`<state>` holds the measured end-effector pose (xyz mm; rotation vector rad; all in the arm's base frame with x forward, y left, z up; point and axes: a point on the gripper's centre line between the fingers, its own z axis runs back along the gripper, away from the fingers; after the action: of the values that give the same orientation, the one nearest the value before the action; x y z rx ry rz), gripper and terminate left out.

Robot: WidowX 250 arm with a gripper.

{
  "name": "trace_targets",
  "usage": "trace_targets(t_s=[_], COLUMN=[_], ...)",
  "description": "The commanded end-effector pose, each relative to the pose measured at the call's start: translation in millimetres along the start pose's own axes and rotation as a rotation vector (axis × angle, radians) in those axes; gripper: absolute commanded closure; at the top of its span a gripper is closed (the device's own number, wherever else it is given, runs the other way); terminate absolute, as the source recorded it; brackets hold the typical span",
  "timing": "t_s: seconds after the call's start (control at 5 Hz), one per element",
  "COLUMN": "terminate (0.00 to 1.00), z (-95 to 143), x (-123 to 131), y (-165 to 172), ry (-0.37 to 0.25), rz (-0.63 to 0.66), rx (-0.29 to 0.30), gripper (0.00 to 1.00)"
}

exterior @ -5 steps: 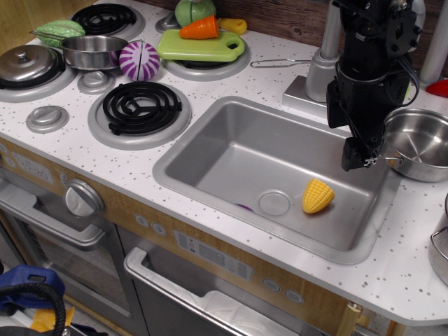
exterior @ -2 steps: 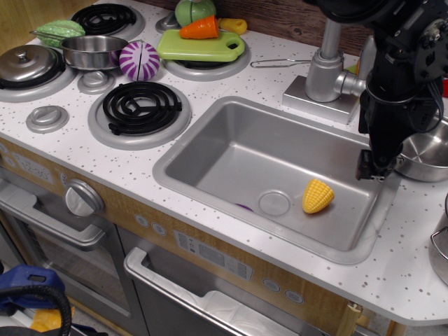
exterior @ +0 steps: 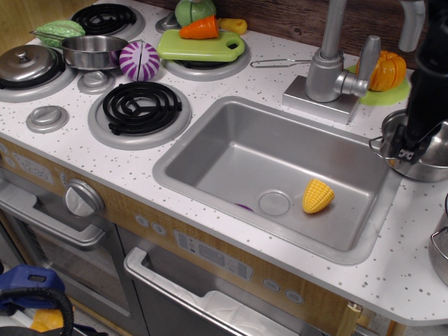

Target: Put pan in sink

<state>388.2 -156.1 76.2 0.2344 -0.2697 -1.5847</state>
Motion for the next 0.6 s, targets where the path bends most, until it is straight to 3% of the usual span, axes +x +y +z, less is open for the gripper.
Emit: trace_targets(t_s=[0.0, 0.4], terminate=[0.0, 0.0], z=[3, -23], x=[-1, -13], y=[15, 5], ry=[-0.027, -0.075], rz=[-0.045, -0.072], rx=[0.028, 0.037], gripper=[0.0, 0.0])
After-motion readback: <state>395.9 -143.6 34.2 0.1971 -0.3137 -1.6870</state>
